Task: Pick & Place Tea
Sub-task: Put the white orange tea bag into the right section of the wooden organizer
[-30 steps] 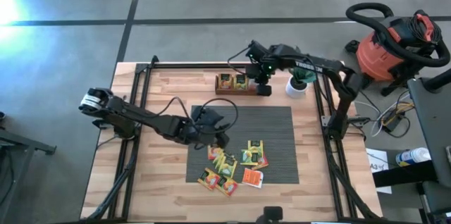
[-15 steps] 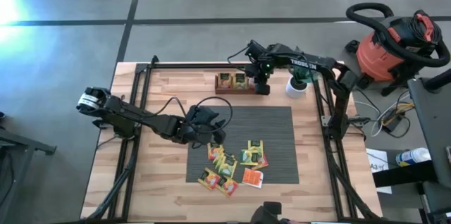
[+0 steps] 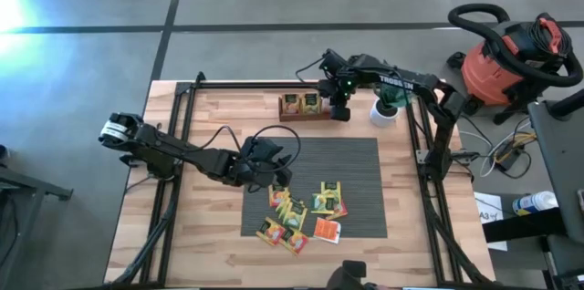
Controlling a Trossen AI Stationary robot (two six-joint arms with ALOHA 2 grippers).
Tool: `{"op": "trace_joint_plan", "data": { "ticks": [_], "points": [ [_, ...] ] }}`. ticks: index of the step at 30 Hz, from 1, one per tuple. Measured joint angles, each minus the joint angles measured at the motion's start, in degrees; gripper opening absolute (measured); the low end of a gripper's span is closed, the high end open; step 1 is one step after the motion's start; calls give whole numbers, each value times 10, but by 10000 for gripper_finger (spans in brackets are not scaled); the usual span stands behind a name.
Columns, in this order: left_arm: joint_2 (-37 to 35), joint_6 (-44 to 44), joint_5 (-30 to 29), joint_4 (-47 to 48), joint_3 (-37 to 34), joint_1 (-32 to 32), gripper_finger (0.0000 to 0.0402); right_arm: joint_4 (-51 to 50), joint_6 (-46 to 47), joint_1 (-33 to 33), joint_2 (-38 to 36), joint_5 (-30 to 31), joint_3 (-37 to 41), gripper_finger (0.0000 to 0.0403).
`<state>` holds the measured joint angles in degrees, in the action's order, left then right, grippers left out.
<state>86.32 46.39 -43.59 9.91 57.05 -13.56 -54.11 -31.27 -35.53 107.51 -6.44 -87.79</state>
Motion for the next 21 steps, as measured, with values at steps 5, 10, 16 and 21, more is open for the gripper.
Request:
{"op": "trace_joint_plan", "data": {
  "ticks": [5,10,16,21],
  "points": [
    [0,6,0,0,0,0,181,2,-6,0,16,0,2,9],
    [0,16,0,-1,0,0,181,9,-9,0,36,5,2,9],
    [0,19,0,-1,0,0,181,15,-8,0,41,16,2,9],
    [0,20,0,-1,0,0,181,27,1,0,34,61,2,9]
  ]
}}
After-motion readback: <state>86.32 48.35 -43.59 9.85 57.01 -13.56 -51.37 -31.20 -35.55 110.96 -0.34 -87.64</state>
